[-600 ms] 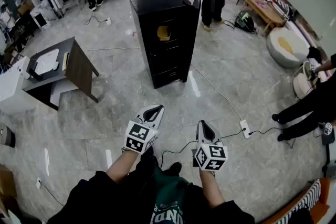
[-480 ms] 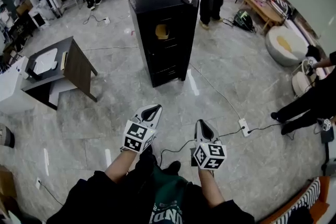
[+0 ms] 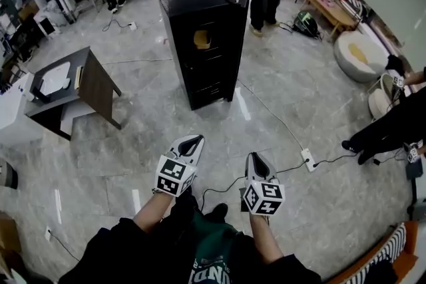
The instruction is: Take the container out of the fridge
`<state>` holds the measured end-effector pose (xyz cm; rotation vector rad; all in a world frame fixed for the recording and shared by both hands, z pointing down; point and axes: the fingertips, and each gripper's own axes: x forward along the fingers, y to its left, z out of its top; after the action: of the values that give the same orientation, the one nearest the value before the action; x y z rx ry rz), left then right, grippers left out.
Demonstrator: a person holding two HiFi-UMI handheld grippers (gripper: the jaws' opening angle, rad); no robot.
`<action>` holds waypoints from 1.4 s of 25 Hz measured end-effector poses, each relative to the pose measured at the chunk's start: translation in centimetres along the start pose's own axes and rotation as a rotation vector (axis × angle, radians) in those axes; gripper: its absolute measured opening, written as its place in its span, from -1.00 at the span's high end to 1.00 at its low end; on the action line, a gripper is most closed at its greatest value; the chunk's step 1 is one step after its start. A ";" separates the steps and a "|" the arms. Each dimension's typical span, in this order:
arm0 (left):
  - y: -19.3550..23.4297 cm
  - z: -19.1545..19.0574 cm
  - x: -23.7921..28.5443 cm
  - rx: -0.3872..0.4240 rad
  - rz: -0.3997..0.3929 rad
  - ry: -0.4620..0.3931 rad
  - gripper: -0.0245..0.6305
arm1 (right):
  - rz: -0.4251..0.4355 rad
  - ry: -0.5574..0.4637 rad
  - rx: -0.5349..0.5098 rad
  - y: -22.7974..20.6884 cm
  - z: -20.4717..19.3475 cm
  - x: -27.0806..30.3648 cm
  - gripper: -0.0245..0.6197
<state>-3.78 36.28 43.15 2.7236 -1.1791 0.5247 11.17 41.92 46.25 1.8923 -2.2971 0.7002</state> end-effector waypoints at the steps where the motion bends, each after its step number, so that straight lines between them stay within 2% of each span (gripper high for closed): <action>1: -0.2 0.0 0.0 0.004 0.000 0.000 0.89 | 0.002 0.004 -0.002 0.0 -0.1 0.0 0.81; 8: 0.2 -1.0 0.2 0.011 0.008 0.024 0.89 | 0.002 0.028 0.006 0.2 -1.0 1.0 0.81; 18: 5.4 -1.3 3.3 -0.028 0.015 0.053 0.88 | 0.014 0.073 -0.017 1.8 -0.2 6.3 0.81; 27: 13.5 -0.2 8.7 0.024 -0.020 0.075 0.88 | 0.022 0.094 -0.049 4.5 3.2 16.6 0.81; 35: 22.8 0.1 11.8 0.019 -0.051 0.097 0.88 | 0.027 0.107 -0.080 8.8 6.2 26.4 0.81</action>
<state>-12.82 12.59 46.92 2.7018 -1.0844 0.6558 -1.90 16.61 47.31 1.7483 -2.2538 0.6842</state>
